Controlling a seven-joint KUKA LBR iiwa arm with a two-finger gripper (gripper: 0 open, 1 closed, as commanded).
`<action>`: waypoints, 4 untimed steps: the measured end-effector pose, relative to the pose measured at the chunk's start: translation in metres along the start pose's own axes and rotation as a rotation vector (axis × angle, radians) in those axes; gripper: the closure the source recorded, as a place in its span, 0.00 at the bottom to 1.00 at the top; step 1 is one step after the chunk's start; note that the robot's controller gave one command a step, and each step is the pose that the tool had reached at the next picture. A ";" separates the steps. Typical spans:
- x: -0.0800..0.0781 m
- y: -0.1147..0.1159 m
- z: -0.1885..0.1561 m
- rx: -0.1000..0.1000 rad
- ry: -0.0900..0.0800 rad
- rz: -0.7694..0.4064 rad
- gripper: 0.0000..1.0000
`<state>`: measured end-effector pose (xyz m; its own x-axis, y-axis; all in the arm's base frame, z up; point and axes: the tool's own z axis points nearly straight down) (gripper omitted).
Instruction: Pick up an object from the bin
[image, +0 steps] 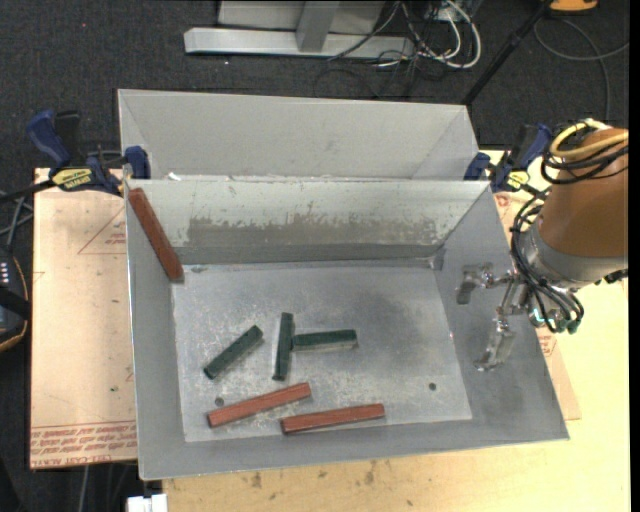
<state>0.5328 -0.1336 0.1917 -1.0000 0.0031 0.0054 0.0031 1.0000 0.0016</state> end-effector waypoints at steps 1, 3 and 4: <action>-0.002 0.001 -0.003 0.001 -0.007 -0.003 0.00; -0.026 0.081 0.074 0.000 -0.002 -0.126 0.00; -0.046 0.133 0.076 0.002 -0.008 -0.075 0.00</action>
Offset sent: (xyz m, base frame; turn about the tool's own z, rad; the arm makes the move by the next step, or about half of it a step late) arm 0.0394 0.0483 -0.0751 -0.0257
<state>0.5793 -0.0003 0.1161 -0.9974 -0.0722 -0.0027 -0.0722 0.9974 -0.0002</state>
